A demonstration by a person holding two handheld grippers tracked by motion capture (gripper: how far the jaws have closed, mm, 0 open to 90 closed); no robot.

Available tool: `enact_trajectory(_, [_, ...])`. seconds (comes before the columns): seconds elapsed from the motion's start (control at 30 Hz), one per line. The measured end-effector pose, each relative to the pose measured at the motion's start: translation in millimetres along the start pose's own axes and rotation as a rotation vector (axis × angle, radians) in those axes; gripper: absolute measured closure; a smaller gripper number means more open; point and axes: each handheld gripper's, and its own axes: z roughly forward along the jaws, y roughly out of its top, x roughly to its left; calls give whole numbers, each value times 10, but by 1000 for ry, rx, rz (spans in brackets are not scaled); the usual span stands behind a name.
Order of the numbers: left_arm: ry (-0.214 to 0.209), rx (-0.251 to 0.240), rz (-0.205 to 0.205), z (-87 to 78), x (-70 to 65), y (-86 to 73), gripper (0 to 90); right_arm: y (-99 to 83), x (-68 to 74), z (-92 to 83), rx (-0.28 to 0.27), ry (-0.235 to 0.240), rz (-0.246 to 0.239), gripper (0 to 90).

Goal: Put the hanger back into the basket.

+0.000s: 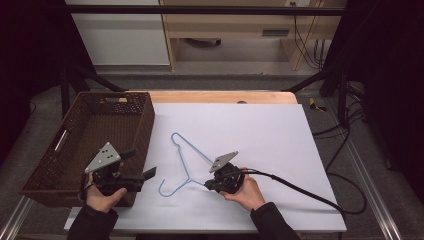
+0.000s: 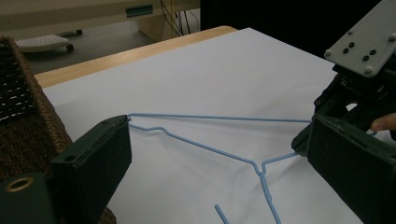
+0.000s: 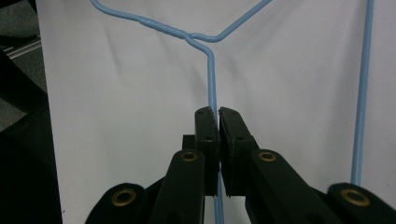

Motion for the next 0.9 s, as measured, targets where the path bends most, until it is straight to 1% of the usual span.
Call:
enact_trajectory(0.1, [-3,3,1,6,-15,-4,58,6,-2,-32,-20,3,15,875])
enact_trajectory(0.17, [-5,5,4,5,-21,-5,56,9,-9,-46,-24,3,11,876])
enact_trajectory(0.23, [-8,5,4,5,-34,-7,54,17,-12,-69,-35,2,17,876])
enact_trajectory(0.27, [-15,12,6,11,-56,-13,53,22,-19,-97,-47,3,23,876])
enact_trajectory(0.37, [-16,21,8,19,-76,-21,46,22,-30,-120,-56,1,23,876])
enact_trajectory(0.4, [-17,25,11,25,-96,-32,45,20,-28,-125,-63,3,34,875])
enact_trajectory(0.5, [-21,36,15,37,-142,-59,37,20,-45,-160,-75,3,38,876])
enact_trajectory(0.57, [-21,45,19,44,-174,-83,34,22,-44,-173,-79,3,50,875])
enact_trajectory(0.7, [-30,69,20,83,-246,-159,31,24,-57,-201,-100,3,45,876])
enact_trajectory(0.73, [-33,80,25,96,-264,-179,30,23,-62,-223,-109,4,52,876])
enact_trajectory(0.8, [-37,102,30,129,-297,-218,30,23,-67,-233,-110,2,49,876])
enact_trajectory(0.83, [-36,113,31,147,-313,-236,29,22,-66,-245,-113,2,56,876])
enact_trajectory(0.9, [-39,130,29,182,-333,-268,27,22,-70,-260,-122,0,57,876])
